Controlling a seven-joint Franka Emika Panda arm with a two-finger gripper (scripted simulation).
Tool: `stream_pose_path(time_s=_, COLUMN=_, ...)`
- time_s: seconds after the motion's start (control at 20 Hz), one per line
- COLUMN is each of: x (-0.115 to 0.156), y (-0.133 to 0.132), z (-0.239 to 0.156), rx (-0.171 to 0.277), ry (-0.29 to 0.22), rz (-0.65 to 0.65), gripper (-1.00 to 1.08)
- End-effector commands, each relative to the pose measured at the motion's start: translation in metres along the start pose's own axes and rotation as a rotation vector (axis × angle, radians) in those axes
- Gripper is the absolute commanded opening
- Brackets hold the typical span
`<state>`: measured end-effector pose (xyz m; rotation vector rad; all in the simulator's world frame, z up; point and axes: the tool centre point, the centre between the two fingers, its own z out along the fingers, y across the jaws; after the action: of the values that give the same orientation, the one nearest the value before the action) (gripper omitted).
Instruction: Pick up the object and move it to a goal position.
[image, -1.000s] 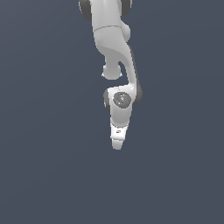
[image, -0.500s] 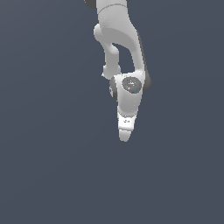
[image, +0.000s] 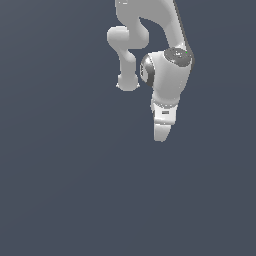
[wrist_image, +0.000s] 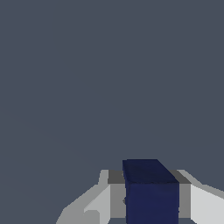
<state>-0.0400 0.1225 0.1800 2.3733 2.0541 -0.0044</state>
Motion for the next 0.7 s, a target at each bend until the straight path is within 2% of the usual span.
stream_pose_path(time_s=0.0, x=0.013, y=-0.01, z=-0.027, rx=0.001, ry=0.0, rz=0.0, gripper=-1.0)
stream_pose_path(time_s=0.65, x=0.073, y=-0.048, z=-0.147, rx=0.001, ry=0.003, rz=0.0, gripper=-1.0)
